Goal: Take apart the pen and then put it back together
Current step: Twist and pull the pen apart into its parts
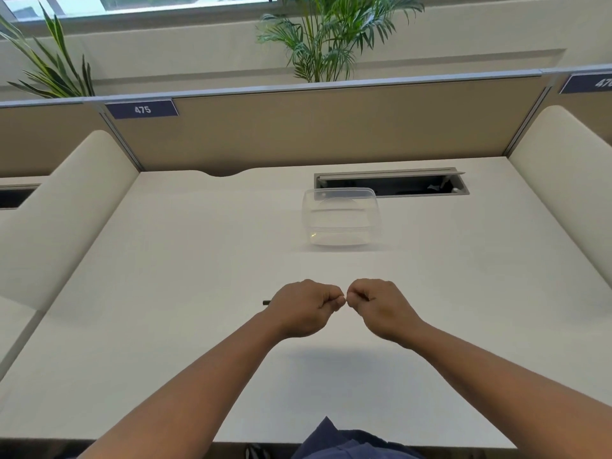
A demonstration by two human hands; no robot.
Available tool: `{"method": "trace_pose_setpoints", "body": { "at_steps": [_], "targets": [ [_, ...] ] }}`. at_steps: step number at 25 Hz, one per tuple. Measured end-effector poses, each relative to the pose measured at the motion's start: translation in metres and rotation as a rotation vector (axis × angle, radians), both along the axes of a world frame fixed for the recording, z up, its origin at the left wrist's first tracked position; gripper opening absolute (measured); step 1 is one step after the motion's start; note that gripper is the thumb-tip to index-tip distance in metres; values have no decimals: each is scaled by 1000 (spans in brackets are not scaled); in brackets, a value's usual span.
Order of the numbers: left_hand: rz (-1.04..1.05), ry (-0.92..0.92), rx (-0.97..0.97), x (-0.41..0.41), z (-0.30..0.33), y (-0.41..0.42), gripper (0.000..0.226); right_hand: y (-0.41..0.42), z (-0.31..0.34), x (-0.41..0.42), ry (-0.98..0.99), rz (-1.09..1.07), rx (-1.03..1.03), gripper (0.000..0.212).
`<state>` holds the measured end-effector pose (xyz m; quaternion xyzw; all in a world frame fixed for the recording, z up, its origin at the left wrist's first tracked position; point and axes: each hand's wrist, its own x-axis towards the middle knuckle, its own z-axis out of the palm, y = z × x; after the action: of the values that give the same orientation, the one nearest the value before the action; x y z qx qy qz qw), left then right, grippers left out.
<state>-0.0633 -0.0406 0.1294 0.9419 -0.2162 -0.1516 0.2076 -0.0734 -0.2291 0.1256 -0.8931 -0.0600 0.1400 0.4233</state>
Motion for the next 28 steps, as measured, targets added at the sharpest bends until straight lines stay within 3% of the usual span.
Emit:
{"method": "trace_pose_setpoints", "body": {
  "at_steps": [2, 4, 6, 9, 11, 15, 18, 20, 24, 28],
  "targets": [
    [-80, -162, 109, 0, 0, -3, 30, -1, 9, 5, 374, -126, 202, 27],
    [-131, -222, 153, 2, 2, -5, 28, -7, 14, 8, 547, -140, 295, 25],
    [-91, -126, 112, 5, 5, -5, 29, -11, 15, 8, 402, -68, 214, 23],
    [46, 246, -141, 11, 13, 0, 30, -10, 6, 2, -67, 44, 15, 19],
    [58, 426, -286, 14, 17, 3, 34, -13, -2, 0, -309, 112, -6, 13],
    [44, 674, -452, 20, 21, 10, 34, -18, -5, -2, -590, 204, -43, 13],
    [16, 763, -480, 18, 21, 12, 32, -19, -1, -5, -650, 264, -129, 16],
    [29, 691, -454, 14, 20, 8, 33, -17, 1, -6, -617, 239, -153, 12],
    [78, 318, -262, 5, 12, -2, 34, -7, 4, -7, -387, 75, -147, 18],
    [-42, -200, 120, -3, 5, -7, 30, -6, 16, 4, 342, -168, 247, 21]
  ]
}}
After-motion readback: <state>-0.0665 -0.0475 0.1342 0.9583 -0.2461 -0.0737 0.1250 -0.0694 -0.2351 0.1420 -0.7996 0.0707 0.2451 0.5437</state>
